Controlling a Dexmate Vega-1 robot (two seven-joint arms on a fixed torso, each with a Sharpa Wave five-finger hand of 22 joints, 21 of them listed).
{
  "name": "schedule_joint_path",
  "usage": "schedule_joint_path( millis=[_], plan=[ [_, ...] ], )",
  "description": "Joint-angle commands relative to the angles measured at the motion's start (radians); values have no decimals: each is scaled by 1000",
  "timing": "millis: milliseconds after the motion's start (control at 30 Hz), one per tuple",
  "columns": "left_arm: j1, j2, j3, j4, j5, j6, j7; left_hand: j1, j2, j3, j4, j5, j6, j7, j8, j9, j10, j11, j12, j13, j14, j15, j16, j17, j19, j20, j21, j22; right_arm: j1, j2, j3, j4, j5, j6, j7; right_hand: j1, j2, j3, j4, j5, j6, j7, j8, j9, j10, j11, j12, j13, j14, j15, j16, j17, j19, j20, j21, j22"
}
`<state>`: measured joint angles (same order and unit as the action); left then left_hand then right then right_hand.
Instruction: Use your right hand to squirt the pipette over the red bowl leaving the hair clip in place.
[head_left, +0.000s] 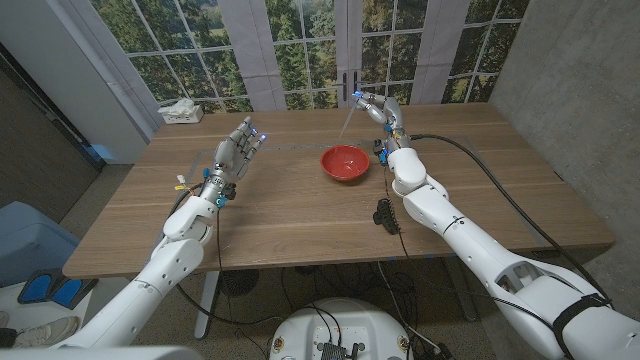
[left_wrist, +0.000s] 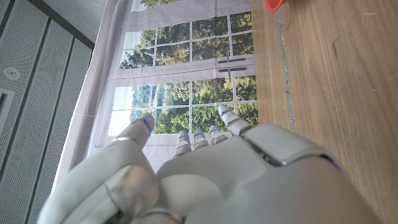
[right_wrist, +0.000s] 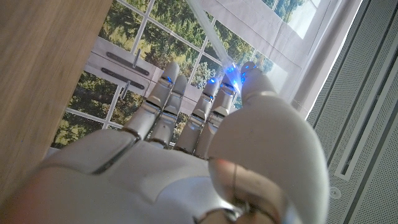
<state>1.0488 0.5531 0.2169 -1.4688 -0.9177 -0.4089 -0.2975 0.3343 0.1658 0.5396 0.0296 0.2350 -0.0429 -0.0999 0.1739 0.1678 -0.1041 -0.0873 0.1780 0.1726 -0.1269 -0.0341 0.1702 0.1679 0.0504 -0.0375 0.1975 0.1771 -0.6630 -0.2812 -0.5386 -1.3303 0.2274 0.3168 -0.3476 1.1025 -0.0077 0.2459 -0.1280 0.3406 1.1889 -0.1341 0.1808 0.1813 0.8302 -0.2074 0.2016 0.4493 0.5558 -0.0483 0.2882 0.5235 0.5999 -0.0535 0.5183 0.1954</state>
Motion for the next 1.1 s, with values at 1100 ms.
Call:
schedule_joint_path(
  millis=[1100],
  plan=[
    [-13,-6,6,8,2,6,-4,-21,6,8,-10,0,7,-7,5,2,-5,4,10,0,-9,-49,6,2,9,-2,5,3,3,4,8,14,23,10,5,-34,48,-10,18,-10,49,7,28,-3,14,2,10,-6,11,-167,29,39,-11,-38,13,2]
  ],
)
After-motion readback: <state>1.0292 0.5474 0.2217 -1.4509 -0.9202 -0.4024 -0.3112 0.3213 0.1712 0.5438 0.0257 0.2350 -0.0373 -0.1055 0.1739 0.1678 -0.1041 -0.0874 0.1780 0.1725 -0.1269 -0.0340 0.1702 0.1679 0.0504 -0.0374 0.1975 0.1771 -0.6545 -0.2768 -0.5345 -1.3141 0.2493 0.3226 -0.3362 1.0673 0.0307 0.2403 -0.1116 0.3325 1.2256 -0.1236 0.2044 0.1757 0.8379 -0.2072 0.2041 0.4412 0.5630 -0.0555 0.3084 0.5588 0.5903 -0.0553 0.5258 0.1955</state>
